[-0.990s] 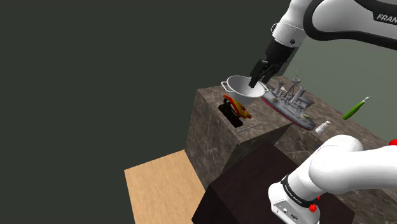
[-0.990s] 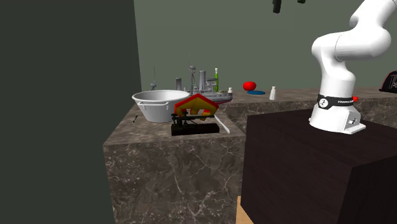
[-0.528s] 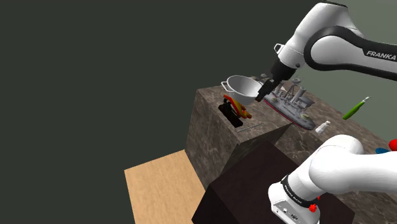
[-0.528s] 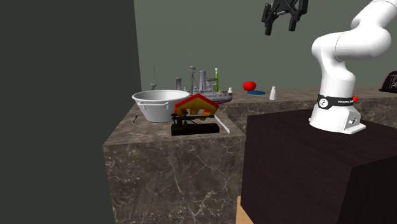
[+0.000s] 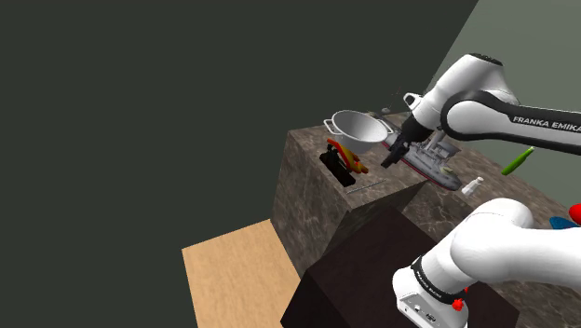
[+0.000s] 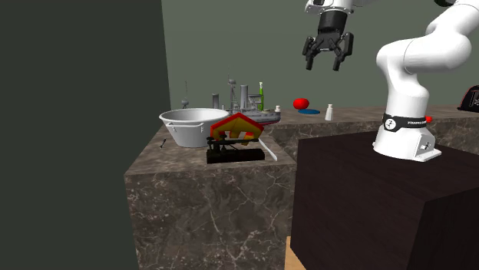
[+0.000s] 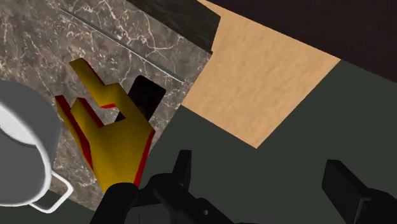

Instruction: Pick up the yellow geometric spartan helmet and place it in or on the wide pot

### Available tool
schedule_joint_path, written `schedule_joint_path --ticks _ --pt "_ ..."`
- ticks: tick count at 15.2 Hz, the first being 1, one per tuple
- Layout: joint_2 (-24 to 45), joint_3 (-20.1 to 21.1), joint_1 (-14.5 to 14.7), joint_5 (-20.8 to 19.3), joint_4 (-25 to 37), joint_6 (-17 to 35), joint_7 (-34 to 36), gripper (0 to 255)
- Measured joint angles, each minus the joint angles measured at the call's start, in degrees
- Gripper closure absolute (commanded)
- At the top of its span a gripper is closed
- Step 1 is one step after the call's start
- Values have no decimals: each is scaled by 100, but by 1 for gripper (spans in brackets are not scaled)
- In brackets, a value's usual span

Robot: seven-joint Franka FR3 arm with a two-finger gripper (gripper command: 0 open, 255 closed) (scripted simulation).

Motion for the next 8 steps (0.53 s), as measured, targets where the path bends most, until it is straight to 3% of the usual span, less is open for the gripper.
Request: schedule_joint_path --ticks 3,8 --pt "153 -527 -109 -349 -255 545 -736 0" --pt "1064 -1672 -116 -883 -429 1866 -2102 0"
